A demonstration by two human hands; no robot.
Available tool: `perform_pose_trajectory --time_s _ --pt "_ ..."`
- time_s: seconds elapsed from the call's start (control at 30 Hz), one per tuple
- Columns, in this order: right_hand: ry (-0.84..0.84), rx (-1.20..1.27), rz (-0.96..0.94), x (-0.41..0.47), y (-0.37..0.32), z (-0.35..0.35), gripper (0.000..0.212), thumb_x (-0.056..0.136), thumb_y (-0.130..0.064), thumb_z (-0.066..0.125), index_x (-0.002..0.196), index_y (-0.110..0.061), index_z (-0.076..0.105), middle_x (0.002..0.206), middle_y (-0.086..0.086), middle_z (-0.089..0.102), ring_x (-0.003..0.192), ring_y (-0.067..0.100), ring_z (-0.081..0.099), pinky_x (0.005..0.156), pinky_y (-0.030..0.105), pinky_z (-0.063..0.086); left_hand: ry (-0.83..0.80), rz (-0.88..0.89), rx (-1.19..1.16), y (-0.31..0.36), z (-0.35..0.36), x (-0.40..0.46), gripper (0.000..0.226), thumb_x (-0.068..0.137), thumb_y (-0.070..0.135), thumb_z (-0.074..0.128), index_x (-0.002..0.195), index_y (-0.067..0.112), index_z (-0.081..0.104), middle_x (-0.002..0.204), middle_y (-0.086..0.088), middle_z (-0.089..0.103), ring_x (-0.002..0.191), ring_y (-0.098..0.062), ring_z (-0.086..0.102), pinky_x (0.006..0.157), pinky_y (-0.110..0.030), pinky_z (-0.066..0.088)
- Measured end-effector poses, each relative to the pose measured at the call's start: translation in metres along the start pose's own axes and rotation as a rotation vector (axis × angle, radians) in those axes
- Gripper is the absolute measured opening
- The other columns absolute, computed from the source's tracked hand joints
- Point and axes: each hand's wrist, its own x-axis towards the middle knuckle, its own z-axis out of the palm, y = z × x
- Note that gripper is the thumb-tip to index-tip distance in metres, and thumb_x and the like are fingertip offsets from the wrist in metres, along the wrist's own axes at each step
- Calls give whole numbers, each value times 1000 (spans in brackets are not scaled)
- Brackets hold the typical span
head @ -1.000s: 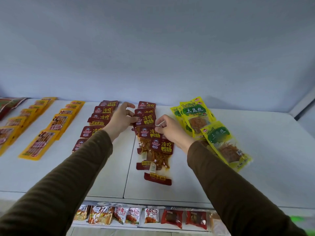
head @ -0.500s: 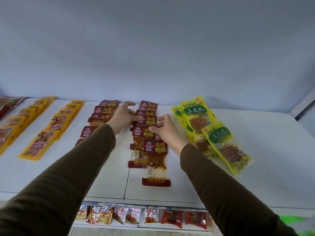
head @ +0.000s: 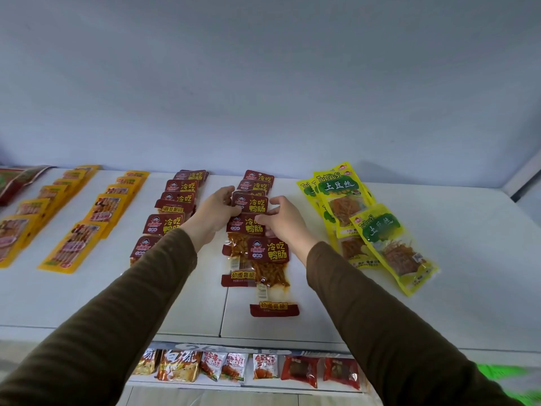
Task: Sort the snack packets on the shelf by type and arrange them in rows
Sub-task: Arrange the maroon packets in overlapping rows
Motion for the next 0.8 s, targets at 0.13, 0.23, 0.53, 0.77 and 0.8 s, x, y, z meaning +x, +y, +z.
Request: perform_pose_trajectory --time_s 0.13,0.23,0.53,0.77,0.8 --pt "5 9 -13 -4 -3 2 59 88 -21 79 137 -14 48 94 -9 60 67 13 68 67 32 63 -4 14 31 1 1 -2 62 99 6 61 154 18 36 147 -5 52 92 1 55 70 -22 50" --pt "35 -78 -39 -9 -5 -8 61 89 -31 77 141 -16 49 107 -3 64 85 19 70 80 42 62 11 34 74 1 -2 -8 65 98 13 64 156 20 34 155 -7 45 116 -11 57 81 -27 51" --pt "-161 -328 -10 -40 16 -45 31 81 -39 85 90 -24 60 84 -5 67 61 12 60 52 25 43 15 45 341 -14 -24 -30 75 85 30 80 149 29 41 131 1 56 104 -14 59 78 -27 48" --pt "-183 -155 -31 -52 11 -35 19 90 -16 78 80 -17 61 57 -6 63 45 5 57 48 25 45 -44 24 307 -19 -25 -36 62 87 23 79 140 31 48 107 8 64 92 -9 64 64 -20 47" --pt "-183 -127 -45 -52 7 -31 18 90 -15 78 83 -15 62 60 -4 63 47 7 58 48 25 45 -52 8 283 -18 -26 -37 56 88 23 78 136 32 50 108 6 65 93 -10 65 63 -21 48"
